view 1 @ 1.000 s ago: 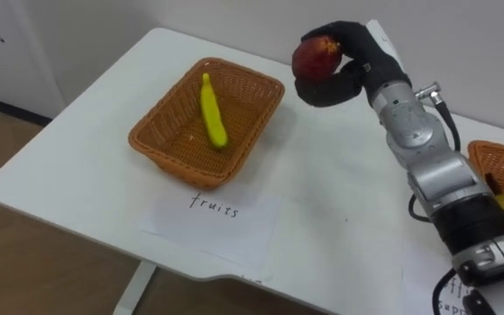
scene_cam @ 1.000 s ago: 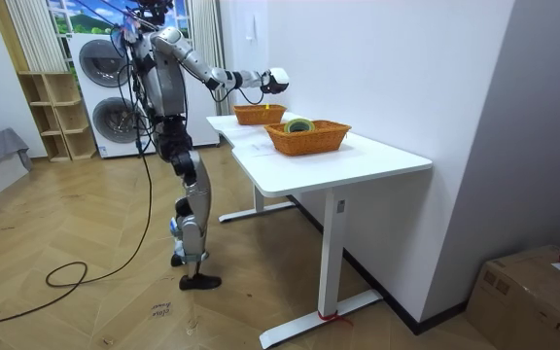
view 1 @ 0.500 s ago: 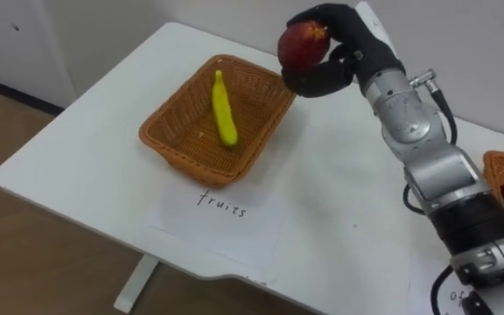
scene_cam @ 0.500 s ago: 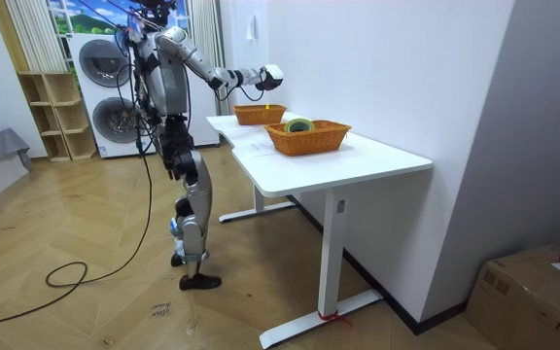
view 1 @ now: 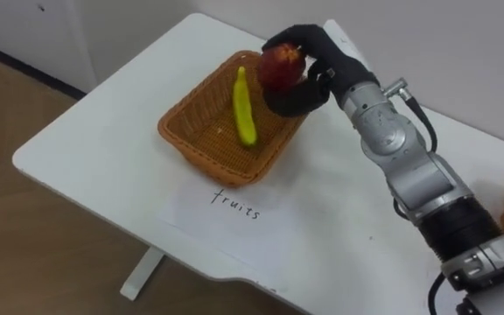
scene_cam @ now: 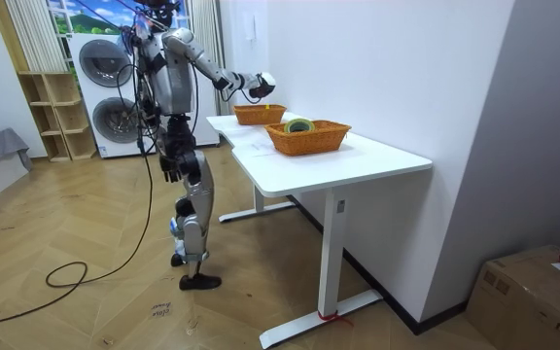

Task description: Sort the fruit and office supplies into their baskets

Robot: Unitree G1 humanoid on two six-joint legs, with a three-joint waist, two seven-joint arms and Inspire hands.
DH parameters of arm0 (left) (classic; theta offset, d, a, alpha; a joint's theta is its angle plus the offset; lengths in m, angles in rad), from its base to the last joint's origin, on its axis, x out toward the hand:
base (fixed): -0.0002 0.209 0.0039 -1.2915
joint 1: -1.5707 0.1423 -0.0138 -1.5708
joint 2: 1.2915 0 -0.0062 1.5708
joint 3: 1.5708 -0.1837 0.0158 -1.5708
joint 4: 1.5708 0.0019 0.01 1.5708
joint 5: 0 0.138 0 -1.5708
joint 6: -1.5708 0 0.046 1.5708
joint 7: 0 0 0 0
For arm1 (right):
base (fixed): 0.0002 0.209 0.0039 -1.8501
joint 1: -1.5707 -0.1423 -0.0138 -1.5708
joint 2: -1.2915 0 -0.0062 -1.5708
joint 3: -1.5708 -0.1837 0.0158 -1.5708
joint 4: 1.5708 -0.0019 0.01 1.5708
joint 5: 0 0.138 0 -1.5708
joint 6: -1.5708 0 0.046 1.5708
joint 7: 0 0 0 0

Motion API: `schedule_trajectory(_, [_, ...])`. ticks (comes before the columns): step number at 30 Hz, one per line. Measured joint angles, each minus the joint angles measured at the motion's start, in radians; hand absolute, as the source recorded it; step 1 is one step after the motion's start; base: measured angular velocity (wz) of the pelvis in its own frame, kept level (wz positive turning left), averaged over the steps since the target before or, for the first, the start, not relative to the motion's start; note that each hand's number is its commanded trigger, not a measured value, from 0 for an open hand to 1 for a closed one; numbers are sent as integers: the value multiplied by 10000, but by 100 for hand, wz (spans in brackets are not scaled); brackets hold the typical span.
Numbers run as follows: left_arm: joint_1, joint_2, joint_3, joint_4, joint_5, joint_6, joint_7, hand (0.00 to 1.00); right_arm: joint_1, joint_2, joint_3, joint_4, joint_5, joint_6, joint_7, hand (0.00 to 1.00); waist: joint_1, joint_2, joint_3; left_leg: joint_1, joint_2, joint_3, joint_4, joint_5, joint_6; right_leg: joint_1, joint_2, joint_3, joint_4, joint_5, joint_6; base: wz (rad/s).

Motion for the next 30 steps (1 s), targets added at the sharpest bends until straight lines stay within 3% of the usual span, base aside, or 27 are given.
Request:
schedule_trajectory(9, [65,31,-23,-89,-9,20,-1,0,2,83,760,302,505,11,6,100,33,-10,-7,-64,-85,-206,27,1,-2,93,26,22,-165,-22,32,7])
schedule_trajectory(15, [59,43,-33,-115,-32,47,-26,0,2,242,760,804,528,23,12,100,248,3,1,-102,-89,-228,27,0,-1,61,22,46,-177,-22,32,0])
schedule_trajectory(30, [93,46,7,-471,-17,216,-605,0,2,326,760,804,507,24,11,100,285,-16,-14,-144,-97,-221,43,0,-1,35,21,37,-177,-22,32,0])
